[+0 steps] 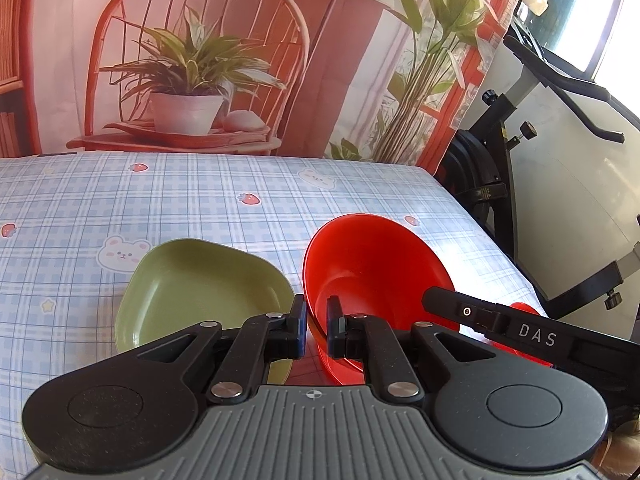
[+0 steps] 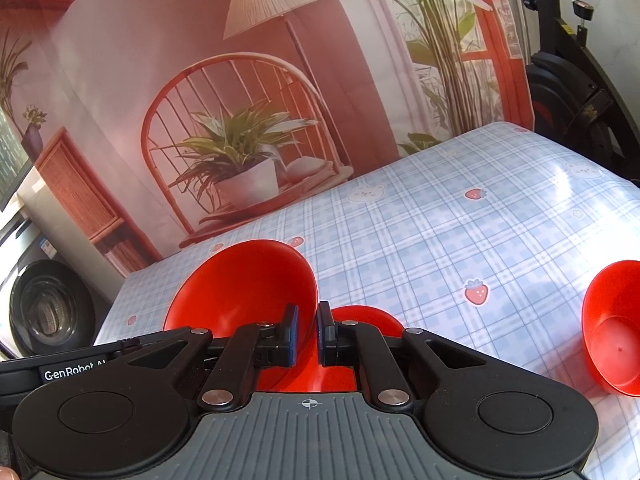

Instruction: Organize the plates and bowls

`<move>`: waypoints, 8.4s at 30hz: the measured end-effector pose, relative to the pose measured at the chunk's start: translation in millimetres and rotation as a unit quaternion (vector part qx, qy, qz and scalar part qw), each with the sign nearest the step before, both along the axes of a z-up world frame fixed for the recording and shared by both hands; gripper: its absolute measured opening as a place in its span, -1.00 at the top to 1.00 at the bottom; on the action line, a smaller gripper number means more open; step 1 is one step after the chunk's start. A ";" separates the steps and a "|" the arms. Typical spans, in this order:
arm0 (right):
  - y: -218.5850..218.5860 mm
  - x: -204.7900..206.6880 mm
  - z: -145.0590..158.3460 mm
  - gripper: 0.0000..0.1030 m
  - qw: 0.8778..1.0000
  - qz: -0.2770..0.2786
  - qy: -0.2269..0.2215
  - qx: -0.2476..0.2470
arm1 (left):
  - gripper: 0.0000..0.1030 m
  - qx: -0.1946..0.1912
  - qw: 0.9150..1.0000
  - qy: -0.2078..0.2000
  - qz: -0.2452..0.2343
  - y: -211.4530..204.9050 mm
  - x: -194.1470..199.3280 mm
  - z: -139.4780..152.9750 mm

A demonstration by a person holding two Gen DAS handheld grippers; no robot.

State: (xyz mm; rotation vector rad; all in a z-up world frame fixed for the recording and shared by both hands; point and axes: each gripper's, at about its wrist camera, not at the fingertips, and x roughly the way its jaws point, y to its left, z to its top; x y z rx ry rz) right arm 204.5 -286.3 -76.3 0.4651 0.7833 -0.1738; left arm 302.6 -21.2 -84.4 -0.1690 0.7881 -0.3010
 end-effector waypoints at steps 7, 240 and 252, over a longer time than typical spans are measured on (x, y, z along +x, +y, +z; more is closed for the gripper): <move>-16.7 -12.1 -11.6 0.83 1.000 -0.012 -0.006 0.003 | 0.78 0.013 1.000 0.012 -0.011 -18.4 -0.1 -9.5; -14.4 5.1 -62.2 0.68 0.989 0.038 0.091 -0.113 | 0.26 -0.115 0.989 0.069 0.062 -22.7 6.5 -63.3; -14.4 3.3 -66.3 0.69 0.990 0.042 0.086 -0.099 | 0.46 -0.116 0.989 0.070 0.063 -29.7 19.4 -71.8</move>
